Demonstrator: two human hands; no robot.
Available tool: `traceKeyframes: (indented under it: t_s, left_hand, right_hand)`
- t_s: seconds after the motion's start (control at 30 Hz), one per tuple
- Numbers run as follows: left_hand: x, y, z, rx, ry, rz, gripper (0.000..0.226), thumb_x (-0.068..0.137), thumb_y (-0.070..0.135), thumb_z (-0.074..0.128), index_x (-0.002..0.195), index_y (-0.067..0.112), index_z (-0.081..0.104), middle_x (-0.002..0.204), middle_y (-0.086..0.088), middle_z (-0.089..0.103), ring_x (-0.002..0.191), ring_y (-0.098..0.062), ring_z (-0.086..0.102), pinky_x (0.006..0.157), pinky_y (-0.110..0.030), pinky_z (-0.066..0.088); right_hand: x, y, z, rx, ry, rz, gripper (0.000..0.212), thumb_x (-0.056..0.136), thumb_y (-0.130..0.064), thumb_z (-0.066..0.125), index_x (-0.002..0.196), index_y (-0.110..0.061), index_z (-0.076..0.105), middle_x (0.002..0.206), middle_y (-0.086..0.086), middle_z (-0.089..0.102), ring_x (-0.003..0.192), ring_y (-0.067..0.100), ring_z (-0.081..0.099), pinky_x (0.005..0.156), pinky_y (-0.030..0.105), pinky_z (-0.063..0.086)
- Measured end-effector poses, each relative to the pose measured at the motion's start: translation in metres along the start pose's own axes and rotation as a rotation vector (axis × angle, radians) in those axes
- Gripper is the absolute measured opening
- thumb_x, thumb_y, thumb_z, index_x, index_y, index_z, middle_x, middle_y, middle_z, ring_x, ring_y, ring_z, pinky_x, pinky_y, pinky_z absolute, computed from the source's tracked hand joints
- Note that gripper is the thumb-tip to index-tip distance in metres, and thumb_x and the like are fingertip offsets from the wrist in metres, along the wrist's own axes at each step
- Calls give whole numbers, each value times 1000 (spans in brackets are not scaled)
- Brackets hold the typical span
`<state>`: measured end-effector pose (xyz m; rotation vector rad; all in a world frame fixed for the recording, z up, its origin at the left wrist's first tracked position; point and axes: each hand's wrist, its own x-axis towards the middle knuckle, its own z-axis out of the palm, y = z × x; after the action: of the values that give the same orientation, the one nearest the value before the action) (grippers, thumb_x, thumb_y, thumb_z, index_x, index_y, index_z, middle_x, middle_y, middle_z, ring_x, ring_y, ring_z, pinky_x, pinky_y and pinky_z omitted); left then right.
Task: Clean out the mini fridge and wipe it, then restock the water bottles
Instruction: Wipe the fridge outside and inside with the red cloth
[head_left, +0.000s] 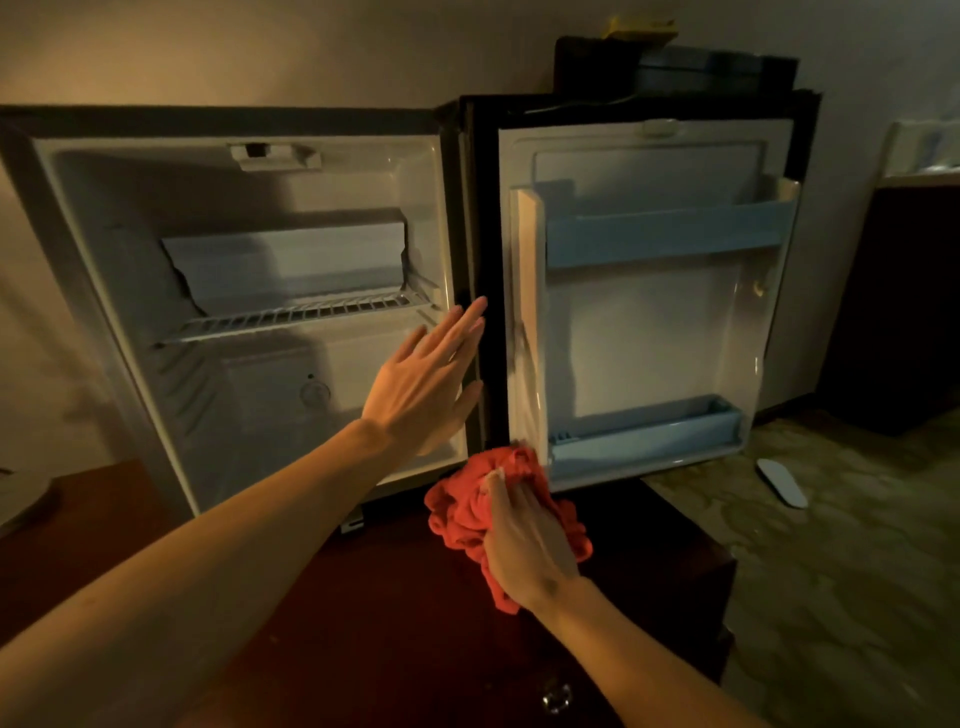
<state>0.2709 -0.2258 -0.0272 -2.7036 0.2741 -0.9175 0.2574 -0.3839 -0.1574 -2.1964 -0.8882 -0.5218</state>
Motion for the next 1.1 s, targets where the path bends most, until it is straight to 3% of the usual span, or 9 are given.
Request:
traceKeyframes:
  t_s: [0.07,0.13,0.2,0.3,0.47,0.57,0.73,0.83,1.1]
  left_hand:
    - [2,-1,-2,50,24,47,74,98,37,40,158,18,1,165,2,-11,151,-19,-2,121,-46,20]
    - [5,-1,-2,113,26,106,74,95,33,38,158,19,1,165,1,-7,151,-20,-1,121,-47,17]
    - [7,-3,0,186,-14,144,75,95,32,38,158,19,-1,165,1,-8,151,-20,-3,122,-48,12]
    - [8,-8,3,265,-59,154,79,96,34,40,156,20,-8,164,2,-15,151,-19,-7,123,-48,5]
    - [7,-7,0,303,-72,141,80,96,40,38,155,23,-14,162,3,-21,151,-20,-9,122,-49,2]
    - [7,-11,-2,327,-84,141,81,97,41,36,154,25,-18,161,4,-25,150,-22,-12,122,-51,1]
    - [7,-10,4,324,-85,139,86,96,43,40,154,23,-20,160,3,-27,150,-22,-13,122,-51,1]
    - [6,-10,5,324,-75,141,87,95,43,43,154,24,-19,161,4,-26,150,-22,-12,122,-51,1]
    - [6,-13,4,354,-66,147,86,95,46,40,154,24,-20,160,3,-28,150,-22,-11,121,-52,2]
  right_hand:
    - [6,7,13,17,-50,-42,45,103,-54,20,123,-34,56,119,-14,64,105,-6,61,94,18,48]
    - [9,21,21,-14,-171,48,37,103,-25,34,138,-19,44,135,1,56,122,14,55,102,26,45]
    - [8,27,22,-168,-160,4,53,93,-12,46,144,-9,33,141,14,49,129,28,49,108,37,42]
    - [-7,29,22,-215,-160,-27,47,91,-16,53,136,-9,39,119,11,65,105,25,65,89,34,53]
    - [-4,21,14,-226,-197,92,47,95,-24,45,138,-9,31,111,9,67,95,25,66,73,34,46]
    - [-5,17,11,-289,-222,155,52,96,-30,42,140,-8,27,108,8,68,93,24,67,79,36,52]
    - [-13,17,36,-283,-115,96,65,89,-24,57,143,-6,27,140,18,48,128,32,49,109,44,39]
    - [-7,17,44,-341,-127,-66,66,81,-29,66,137,-9,36,133,15,56,122,30,54,100,40,45]
    - [-6,27,28,-189,-157,-12,47,85,-33,61,122,-16,39,102,5,69,87,27,68,75,33,49]
